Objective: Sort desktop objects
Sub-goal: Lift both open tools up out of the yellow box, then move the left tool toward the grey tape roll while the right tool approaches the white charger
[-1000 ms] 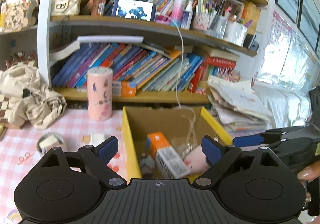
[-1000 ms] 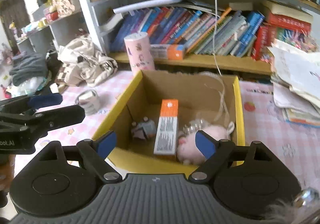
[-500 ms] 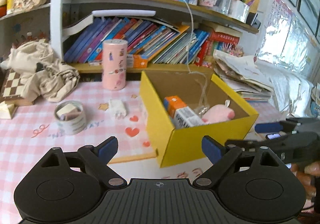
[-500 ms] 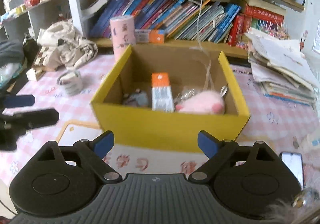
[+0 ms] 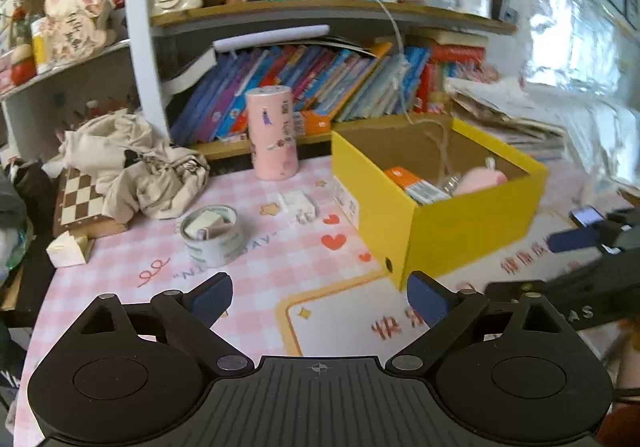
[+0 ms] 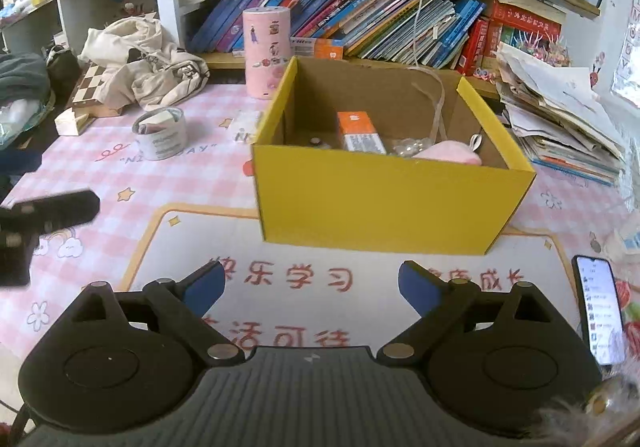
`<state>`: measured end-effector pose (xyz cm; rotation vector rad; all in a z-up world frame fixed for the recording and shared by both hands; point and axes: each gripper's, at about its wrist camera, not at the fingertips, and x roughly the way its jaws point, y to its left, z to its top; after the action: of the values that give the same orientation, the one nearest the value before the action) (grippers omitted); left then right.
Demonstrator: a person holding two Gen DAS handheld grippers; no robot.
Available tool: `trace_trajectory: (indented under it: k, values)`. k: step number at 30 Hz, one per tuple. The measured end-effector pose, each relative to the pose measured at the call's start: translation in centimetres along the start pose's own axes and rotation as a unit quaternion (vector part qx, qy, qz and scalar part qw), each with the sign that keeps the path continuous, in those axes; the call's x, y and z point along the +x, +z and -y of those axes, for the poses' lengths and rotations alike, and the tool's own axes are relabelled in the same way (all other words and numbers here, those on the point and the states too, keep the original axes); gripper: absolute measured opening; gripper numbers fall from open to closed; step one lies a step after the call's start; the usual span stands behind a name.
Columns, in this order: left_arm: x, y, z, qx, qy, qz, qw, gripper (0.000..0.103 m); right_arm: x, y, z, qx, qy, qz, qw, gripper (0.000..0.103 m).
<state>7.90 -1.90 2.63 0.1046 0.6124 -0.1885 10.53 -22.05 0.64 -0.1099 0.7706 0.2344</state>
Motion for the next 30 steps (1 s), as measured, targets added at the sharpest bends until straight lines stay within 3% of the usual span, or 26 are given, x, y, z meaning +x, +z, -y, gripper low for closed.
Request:
trace_trajectory:
  k: [8,30]
  values:
    - [-1.2,-1.9,-1.6,-0.003,-0.015,-0.017,0.9997,0.096,-0.6,-1.4,-3.9,-0.017,0.006,-0.006,1.0,0.095]
    - [-4.4,-5.0,-7.4,-0.045,-0.001,-0.016,0.9989,0.096,-1.2,-1.8,-11.4,-0.065,0.026,-0.007,0.998,0.096]
